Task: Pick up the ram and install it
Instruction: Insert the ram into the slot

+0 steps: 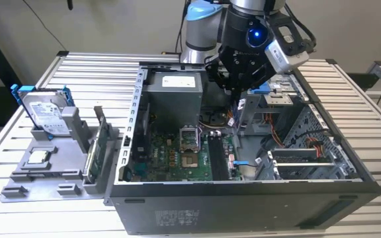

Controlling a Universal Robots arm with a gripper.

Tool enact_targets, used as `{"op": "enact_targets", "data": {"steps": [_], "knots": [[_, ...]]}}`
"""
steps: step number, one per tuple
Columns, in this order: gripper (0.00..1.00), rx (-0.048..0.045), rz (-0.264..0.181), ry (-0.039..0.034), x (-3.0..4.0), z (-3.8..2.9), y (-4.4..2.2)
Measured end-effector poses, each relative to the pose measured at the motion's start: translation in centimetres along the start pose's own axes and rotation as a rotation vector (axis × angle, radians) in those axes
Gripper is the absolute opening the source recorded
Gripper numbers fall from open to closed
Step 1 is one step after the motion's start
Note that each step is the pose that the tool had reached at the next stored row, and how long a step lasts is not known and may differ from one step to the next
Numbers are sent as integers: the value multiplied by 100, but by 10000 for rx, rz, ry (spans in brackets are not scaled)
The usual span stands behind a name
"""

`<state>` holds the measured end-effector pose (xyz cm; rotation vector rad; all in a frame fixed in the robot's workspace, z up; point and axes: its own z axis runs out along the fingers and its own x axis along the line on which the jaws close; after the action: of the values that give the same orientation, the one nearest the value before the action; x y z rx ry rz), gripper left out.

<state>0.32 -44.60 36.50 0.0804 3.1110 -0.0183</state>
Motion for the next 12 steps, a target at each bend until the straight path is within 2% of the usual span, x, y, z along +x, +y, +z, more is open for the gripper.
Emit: {"op": "enact_targets", "data": {"steps": [12], "knots": [[14, 40, -148, -3, 6, 193, 3]]}}
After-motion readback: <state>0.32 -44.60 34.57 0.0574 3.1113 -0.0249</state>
